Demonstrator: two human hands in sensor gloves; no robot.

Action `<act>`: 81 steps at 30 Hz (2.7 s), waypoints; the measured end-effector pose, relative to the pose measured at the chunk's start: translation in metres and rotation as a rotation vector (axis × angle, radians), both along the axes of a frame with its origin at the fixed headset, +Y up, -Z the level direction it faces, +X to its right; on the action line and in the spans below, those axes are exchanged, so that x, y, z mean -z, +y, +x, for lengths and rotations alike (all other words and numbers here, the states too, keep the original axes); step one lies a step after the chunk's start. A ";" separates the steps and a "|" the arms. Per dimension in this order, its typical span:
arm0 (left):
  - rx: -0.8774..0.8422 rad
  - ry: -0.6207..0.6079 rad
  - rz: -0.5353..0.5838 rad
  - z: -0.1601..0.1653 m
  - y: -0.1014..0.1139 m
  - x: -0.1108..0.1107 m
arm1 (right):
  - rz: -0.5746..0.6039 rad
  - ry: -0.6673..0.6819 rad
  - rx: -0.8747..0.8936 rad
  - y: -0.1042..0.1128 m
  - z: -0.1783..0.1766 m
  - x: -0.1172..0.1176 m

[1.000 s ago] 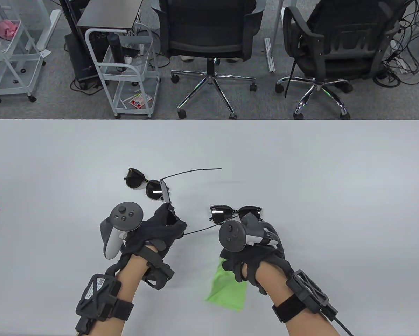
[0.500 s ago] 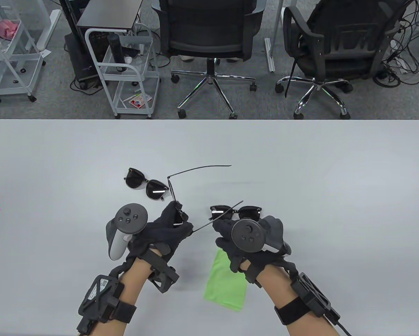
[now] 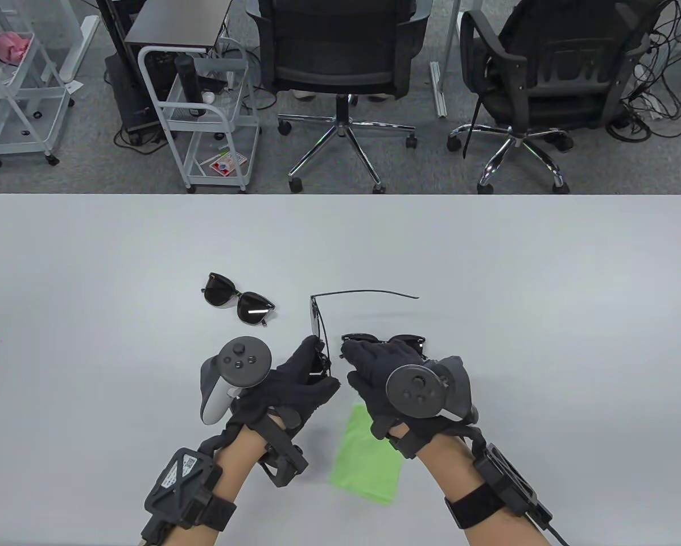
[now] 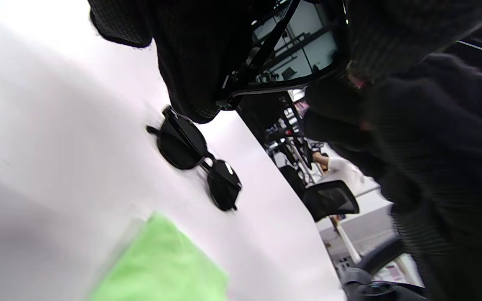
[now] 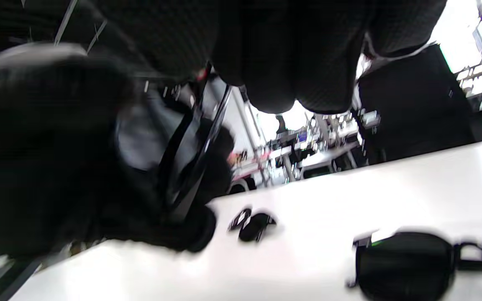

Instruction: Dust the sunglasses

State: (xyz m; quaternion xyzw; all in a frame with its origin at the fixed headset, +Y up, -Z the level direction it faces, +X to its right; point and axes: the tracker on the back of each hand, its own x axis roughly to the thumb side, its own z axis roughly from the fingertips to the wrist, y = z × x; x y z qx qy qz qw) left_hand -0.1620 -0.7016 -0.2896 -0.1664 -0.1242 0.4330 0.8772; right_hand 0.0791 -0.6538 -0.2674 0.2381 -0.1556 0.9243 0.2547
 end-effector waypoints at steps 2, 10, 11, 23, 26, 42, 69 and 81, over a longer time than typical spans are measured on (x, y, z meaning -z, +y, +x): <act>0.119 0.025 0.074 -0.004 0.001 0.002 | 0.042 -0.062 0.013 0.004 0.012 0.001; 0.520 -0.072 0.358 0.014 0.008 -0.003 | -0.253 -0.106 0.139 -0.029 0.033 0.022; 0.491 -0.081 0.355 0.017 0.009 -0.005 | -0.305 -0.087 0.176 -0.034 0.031 0.024; 0.480 -0.142 0.366 0.028 0.009 -0.013 | -0.469 0.193 0.263 -0.038 0.004 0.020; 0.465 -0.140 0.357 0.028 0.009 -0.013 | -0.552 0.217 0.363 -0.041 0.005 0.022; 0.962 -0.145 0.692 0.043 0.013 -0.024 | -0.080 0.088 -0.166 -0.015 -0.009 0.003; 0.935 0.115 0.449 -0.015 0.008 0.005 | -0.069 -0.300 -0.458 -0.020 0.079 0.068; 0.886 0.165 0.318 -0.040 -0.005 0.021 | -0.352 -0.496 -0.417 -0.089 0.165 0.093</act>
